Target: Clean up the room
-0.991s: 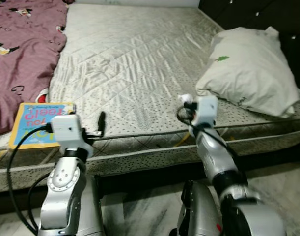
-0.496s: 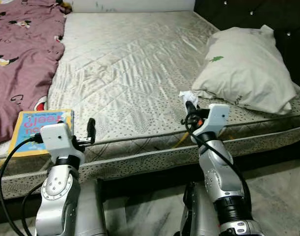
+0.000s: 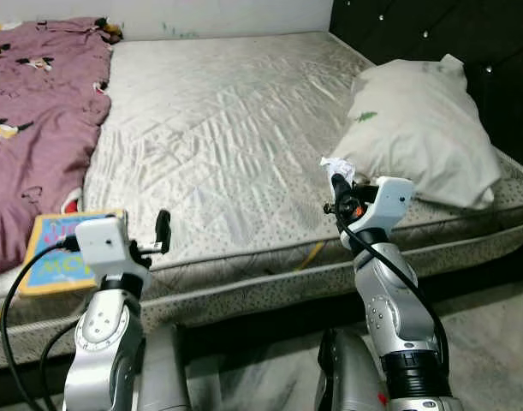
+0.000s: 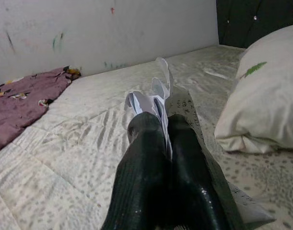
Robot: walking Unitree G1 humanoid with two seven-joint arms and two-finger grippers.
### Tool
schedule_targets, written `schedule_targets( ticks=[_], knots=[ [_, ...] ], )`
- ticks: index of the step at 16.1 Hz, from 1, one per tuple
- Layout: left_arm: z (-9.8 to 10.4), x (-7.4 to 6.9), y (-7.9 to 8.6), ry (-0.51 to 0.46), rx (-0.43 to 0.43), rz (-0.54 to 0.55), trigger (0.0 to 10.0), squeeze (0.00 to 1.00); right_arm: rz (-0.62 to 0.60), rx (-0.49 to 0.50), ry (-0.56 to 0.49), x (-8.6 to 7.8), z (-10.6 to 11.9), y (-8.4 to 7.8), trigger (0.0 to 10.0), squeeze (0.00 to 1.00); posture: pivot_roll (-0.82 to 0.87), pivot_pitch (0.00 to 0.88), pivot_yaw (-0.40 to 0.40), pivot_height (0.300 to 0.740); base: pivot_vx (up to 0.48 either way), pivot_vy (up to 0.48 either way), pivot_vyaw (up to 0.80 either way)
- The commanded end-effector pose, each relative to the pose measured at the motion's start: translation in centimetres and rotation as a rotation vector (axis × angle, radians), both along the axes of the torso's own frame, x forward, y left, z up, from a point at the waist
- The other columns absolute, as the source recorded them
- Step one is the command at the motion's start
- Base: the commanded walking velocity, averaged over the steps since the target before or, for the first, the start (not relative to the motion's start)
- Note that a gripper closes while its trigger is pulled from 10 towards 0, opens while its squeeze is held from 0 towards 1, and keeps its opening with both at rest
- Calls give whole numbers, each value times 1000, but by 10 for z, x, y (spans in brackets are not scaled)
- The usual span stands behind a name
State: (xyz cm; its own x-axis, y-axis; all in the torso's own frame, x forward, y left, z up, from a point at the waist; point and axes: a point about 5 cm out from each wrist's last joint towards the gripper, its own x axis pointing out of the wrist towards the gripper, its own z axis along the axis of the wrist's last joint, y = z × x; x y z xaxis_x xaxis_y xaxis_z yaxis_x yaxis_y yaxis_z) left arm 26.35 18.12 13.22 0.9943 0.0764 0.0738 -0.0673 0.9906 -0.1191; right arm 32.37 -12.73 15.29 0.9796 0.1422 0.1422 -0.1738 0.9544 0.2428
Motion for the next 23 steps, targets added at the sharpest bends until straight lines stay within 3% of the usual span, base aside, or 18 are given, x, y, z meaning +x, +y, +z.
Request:
schedule_targets(
  ticks=[1,12,14,18,23],
  knots=[
    [2,2,-2,3,8,-15,10000,0,3,4,-12,-1,6,1,10000,0,-16,0,-19,577,0,0,0],
    [1,8,-13,-1,9,-29,10000,0,13,-36,6,0,7,4,10000,0,-40,0,-37,689,0,0,0],
    [0,7,-10,-5,31,23,10000,0,7,-50,10,1,5,2,10000,0,-40,0,-43,719,0,0,0],
    [-3,8,-5,9,49,54,10000,0,-61,-126,70,4,-5,0,10000,0,-41,0,-55,723,0,0,0],
    [-4,7,-13,7,30,18,10000,0,-31,-130,30,3,0,-1,10000,0,-42,0,-58,740,0,0,0]
  ],
)
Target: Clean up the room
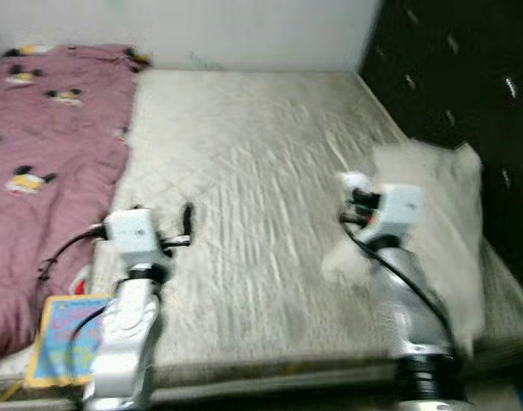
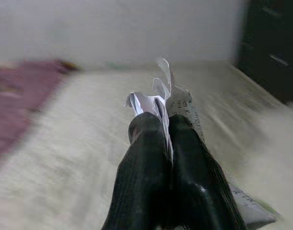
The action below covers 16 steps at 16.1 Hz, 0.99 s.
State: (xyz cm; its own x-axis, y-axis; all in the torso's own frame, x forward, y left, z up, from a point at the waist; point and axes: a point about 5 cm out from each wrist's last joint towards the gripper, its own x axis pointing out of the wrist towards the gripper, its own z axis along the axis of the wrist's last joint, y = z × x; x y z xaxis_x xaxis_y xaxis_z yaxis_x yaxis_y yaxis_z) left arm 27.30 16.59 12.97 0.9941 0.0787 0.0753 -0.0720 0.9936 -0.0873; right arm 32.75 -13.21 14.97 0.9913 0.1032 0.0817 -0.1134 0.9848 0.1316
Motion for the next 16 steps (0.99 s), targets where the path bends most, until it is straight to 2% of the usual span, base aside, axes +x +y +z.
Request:
schedule_targets(
  ticks=[1,13,16],
  knots=[
    [-1,-2,3,4,0,13,10000,0,19,-8,-16,1,3,4,10000,0,-41,0,-57,740,0,0,0],
    [-3,0,2,14,-52,0,10000,0,27,9,0,2,-1,9,10000,0,-35,0,-58,740,0,0,0],
    [-8,-3,0,32,-63,-1,10000,0,29,14,7,1,-2,9,10000,0,-37,0,-59,740,0,82,-506]
  ],
)
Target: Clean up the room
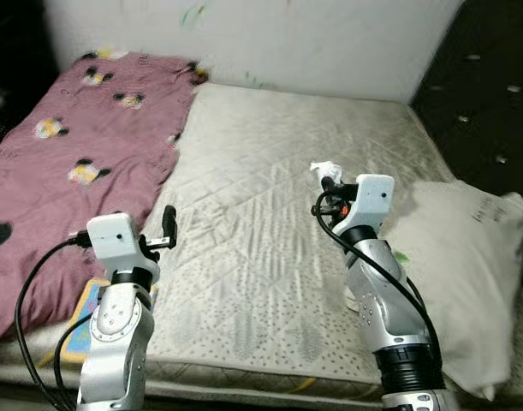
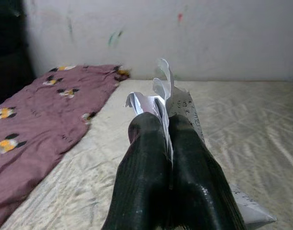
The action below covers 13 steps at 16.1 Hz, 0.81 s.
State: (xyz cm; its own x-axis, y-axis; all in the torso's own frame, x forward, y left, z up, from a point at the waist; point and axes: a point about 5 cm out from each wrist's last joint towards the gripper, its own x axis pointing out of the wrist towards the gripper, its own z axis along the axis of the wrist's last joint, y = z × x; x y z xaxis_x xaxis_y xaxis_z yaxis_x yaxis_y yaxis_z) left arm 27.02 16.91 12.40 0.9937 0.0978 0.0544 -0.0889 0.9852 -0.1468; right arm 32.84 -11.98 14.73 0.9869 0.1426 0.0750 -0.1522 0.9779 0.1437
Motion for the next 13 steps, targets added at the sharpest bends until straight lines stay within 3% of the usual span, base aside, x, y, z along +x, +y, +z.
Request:
schedule_targets(
  ticks=[1,13],
  knots=[
    [-3,-2,-6,19,-4,-23,10000,0,-8,1,-2,0,1,-2,10000,0,-37,0,-59,740,0,277,0],
    [-1,2,-7,6,-5,-33,10000,0,5,-17,-7,0,0,4,10000,0,-34,0,-60,740,0,358,0]
  ],
)
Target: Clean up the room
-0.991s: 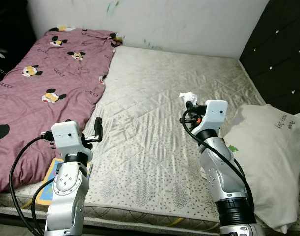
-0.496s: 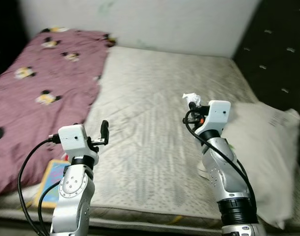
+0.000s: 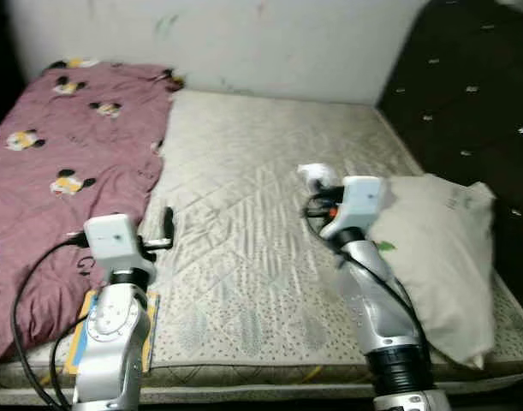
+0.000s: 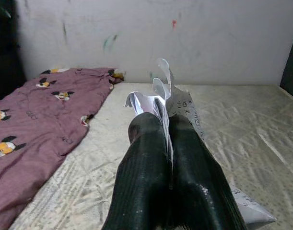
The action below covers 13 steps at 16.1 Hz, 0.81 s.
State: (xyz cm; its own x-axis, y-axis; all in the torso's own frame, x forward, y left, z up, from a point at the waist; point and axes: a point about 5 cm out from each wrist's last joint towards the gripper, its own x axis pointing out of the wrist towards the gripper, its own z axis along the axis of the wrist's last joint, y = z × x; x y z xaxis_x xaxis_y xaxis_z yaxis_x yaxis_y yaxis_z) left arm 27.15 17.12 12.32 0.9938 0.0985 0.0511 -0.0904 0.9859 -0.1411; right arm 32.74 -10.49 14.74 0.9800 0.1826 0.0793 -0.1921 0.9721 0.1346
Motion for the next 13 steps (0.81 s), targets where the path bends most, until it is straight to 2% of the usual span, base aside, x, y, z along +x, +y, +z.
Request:
schedule_targets(
  ticks=[1,4,13],
  knots=[
    [1,1,-9,-5,-3,-37,10000,0,-33,-11,-1,1,-1,-11,10000,0,-34,0,-60,740,0,0,0],
    [1,1,-10,-1,-11,-37,10000,0,-30,-16,-2,2,0,-10,10000,0,-32,1,-62,740,0,0,0],
    [0,3,-11,13,-33,-40,10000,0,-21,-18,-10,2,0,-8,10000,0,-33,6,-63,740,0,475,0]
  ],
)
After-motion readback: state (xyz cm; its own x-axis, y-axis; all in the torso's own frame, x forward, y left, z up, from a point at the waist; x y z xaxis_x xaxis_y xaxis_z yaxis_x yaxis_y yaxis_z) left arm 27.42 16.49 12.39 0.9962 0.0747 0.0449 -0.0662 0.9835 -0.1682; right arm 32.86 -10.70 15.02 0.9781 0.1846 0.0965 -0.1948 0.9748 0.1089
